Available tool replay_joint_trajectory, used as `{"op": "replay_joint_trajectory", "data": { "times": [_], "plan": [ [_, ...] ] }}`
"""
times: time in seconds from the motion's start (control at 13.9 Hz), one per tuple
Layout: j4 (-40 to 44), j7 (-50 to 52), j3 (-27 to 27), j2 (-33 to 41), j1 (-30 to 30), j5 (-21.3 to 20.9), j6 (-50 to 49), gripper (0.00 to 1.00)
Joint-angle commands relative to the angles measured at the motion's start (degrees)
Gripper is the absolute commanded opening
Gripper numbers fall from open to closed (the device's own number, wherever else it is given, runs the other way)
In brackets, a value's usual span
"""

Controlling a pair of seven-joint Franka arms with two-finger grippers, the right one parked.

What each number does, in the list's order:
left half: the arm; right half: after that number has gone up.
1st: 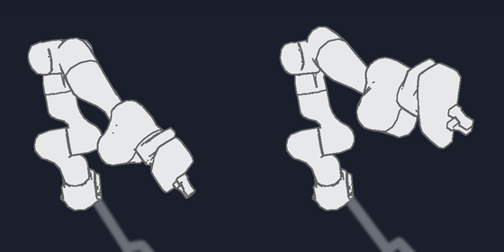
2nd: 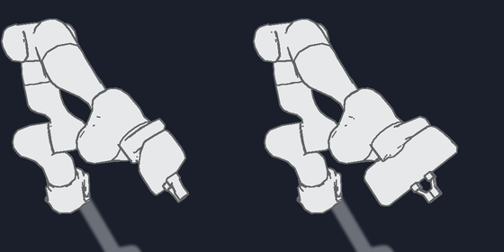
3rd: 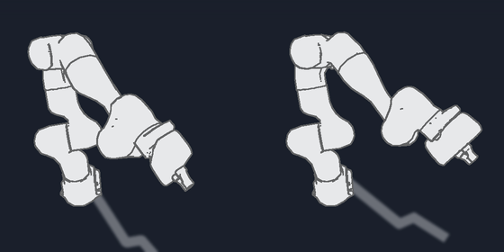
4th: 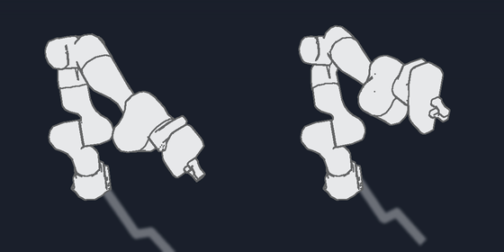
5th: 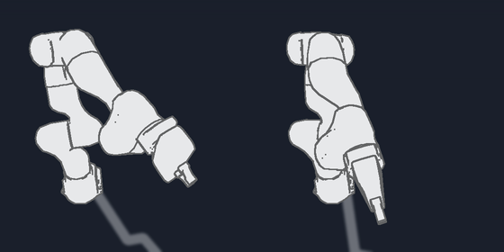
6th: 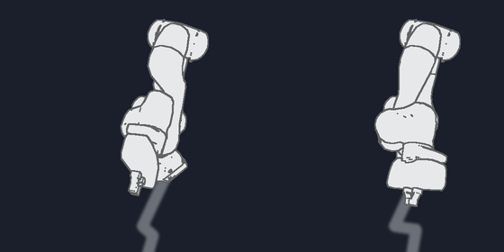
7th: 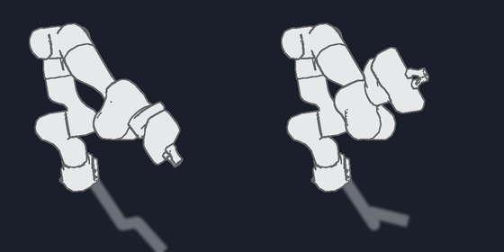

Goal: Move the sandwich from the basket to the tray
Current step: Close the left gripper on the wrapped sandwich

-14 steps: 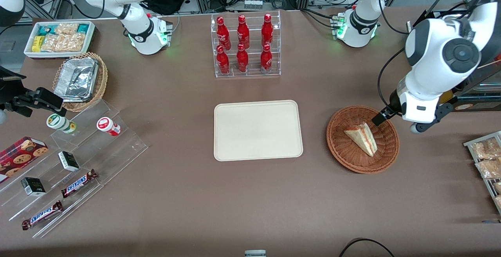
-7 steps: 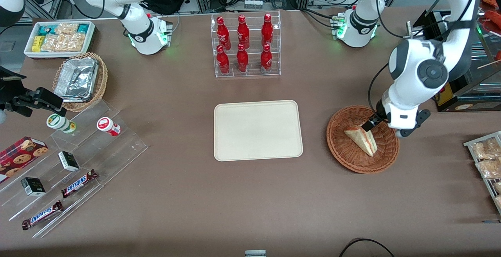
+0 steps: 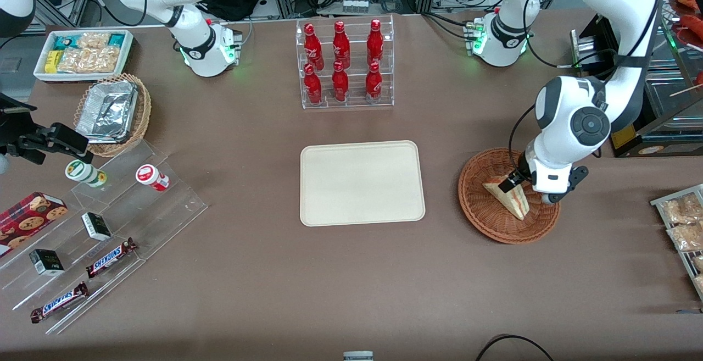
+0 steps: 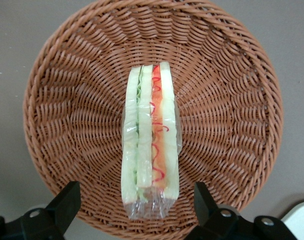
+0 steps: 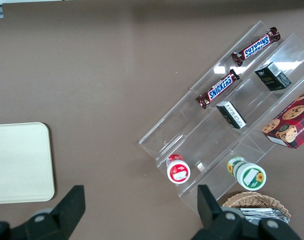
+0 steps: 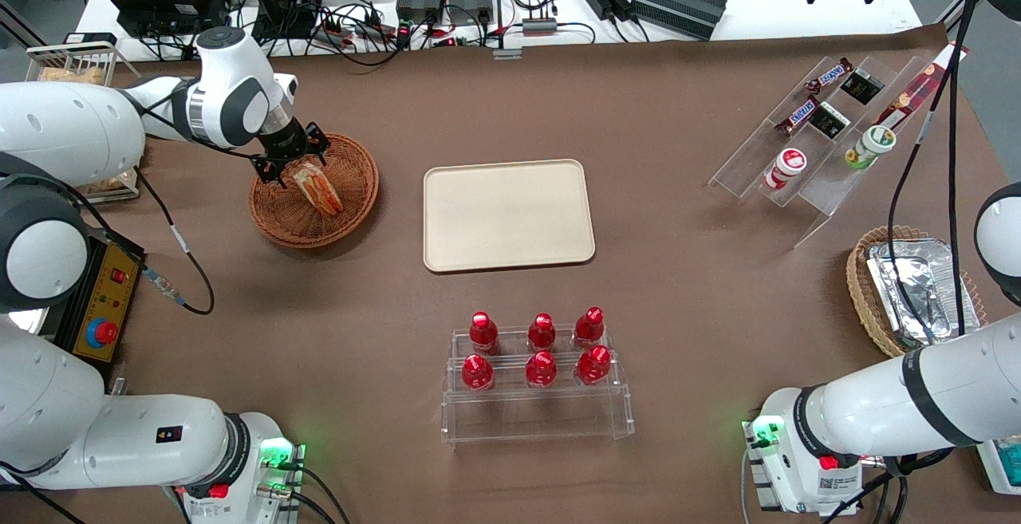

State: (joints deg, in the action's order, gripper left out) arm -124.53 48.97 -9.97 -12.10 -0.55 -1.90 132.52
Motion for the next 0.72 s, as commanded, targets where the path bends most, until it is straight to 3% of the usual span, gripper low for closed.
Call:
{"op": "replay_joint_trajectory", "data": {
  "times": [0.0, 0.22, 0.29, 0.36, 0.43, 0.5, 0.58, 0.65],
  "plan": [
    [-0.18, 1.04, -0.14, -1.77, 0.02, -0.21, 2.74, 1.0],
    [-0.18, 1.04, -0.14, -3.45, 0.02, -0.3, 3.8, 1.0],
    [-0.1, 1.04, -0.05, -3.8, 0.02, -0.3, 3.98, 0.95],
    [0.08, 1.13, -0.14, -4.15, 0.02, -0.21, 3.98, 0.81],
    [0.17, 1.04, -0.05, -4.24, 0.11, -0.21, 3.98, 0.51],
    [0.43, 0.7, -0.05, -4.33, 0.19, -0.21, 3.8, 0.28],
    [1.04, 0.52, -0.05, -4.33, 0.28, -0.21, 3.63, 0.14],
    [1.92, 0.78, -0.05, -4.33, 0.28, -0.21, 3.37, 0.12]
  ]
}}
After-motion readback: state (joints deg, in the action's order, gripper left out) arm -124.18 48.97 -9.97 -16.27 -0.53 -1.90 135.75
